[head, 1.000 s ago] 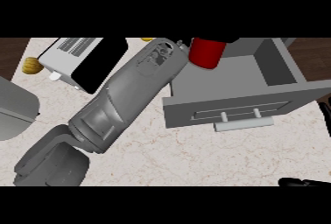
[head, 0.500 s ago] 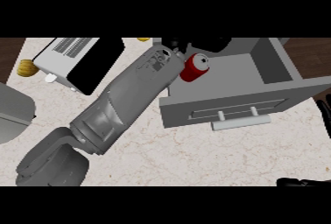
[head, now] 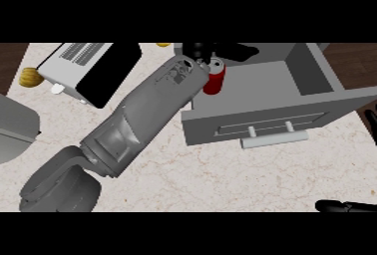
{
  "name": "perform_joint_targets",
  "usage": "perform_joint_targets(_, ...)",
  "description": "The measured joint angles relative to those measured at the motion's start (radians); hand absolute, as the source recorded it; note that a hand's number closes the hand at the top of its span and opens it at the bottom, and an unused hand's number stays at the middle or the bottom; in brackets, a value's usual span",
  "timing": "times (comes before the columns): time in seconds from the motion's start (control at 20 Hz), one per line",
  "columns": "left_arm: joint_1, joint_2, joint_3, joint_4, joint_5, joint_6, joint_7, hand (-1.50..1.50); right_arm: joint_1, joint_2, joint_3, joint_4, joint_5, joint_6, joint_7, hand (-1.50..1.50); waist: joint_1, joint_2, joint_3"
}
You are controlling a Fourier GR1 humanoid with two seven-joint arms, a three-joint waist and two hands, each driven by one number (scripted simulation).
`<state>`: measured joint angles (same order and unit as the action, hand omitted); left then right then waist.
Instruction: Pick up the can, place it into the drawer and close the drawer
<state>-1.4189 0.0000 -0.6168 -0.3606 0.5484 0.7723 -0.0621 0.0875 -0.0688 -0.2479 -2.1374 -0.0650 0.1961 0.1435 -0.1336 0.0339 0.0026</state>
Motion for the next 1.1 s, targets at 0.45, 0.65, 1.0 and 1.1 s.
perform_joint_targets(0.45,0.007,0.000,0.013,-0.025,0.077,0.021,-0.022,-1.50,-0.014,-0.077,0.034,-0.051,0.184,0.013,-0.076,-1.50,0.006,-0.001,-0.001)
perform_joint_targets(0.65,0.009,0.000,0.024,-0.047,0.112,0.024,-0.048,-1.50,-0.023,-0.103,0.059,-0.069,0.268,0.012,-0.098,-1.50,0.026,-0.007,-0.001)
perform_joint_targets(1.0,-0.005,0.000,0.018,-0.079,0.150,0.061,-0.073,-1.50,-0.060,-0.151,0.153,-0.047,0.515,-0.016,-0.125,-1.50,0.060,-0.014,-0.002)
perform_joint_targets(1.1,-0.011,0.000,0.003,-0.089,0.154,0.079,-0.062,-1.50,-0.082,-0.162,0.187,-0.014,0.601,-0.033,-0.132,-1.50,0.069,-0.016,-0.002)
